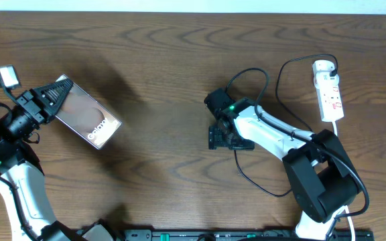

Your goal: Plug charger to phone and switch on socket

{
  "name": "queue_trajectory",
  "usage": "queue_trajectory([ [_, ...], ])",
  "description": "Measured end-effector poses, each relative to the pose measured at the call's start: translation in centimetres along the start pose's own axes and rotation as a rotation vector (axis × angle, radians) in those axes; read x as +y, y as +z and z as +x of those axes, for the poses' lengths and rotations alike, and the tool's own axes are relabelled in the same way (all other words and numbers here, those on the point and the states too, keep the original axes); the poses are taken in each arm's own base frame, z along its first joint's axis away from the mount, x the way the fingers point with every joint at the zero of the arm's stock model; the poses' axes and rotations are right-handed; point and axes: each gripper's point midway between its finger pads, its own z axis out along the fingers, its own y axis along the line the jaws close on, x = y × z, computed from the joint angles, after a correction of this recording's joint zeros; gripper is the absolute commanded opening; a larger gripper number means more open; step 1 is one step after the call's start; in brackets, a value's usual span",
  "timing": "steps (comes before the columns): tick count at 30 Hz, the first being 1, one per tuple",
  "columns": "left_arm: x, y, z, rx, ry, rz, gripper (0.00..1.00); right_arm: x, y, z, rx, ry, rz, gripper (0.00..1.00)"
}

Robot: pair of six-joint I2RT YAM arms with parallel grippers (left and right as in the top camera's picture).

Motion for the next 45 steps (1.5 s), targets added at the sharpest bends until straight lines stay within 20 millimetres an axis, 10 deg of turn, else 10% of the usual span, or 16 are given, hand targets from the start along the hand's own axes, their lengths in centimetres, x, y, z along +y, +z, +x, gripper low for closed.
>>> queue_trajectory([
  [10,0.0,0.0,0.0,0.002,0.0,0.001,0.08,-0.4,0.0,-0.4,-0.024,0.013,0.022,0.02],
  [28,-0.2,0.0,0.3,0.017,0.0,0.01,0.07,2.4,-0.7,-1.6,-0.023,-0.041,-0.137,0.01],
  [36,-0.2,0.0,0.4,0.021,0.0,0.012,0.07,11.9,-11.5,-5.8,-0.07,-0.348,-0.843,0.01],
  [40,-0.3,0.1,0.5,0.026,0.0,0.015,0.07,14.5,-18.3,-3.2,-0.048,-0.594,-1.266,0.01],
  [45,-0.6,0.9,1.1,0.055,0.001,0.031,0.07,15.3,-21.9,0.1,-0.002,-0.754,-1.503,0.01],
])
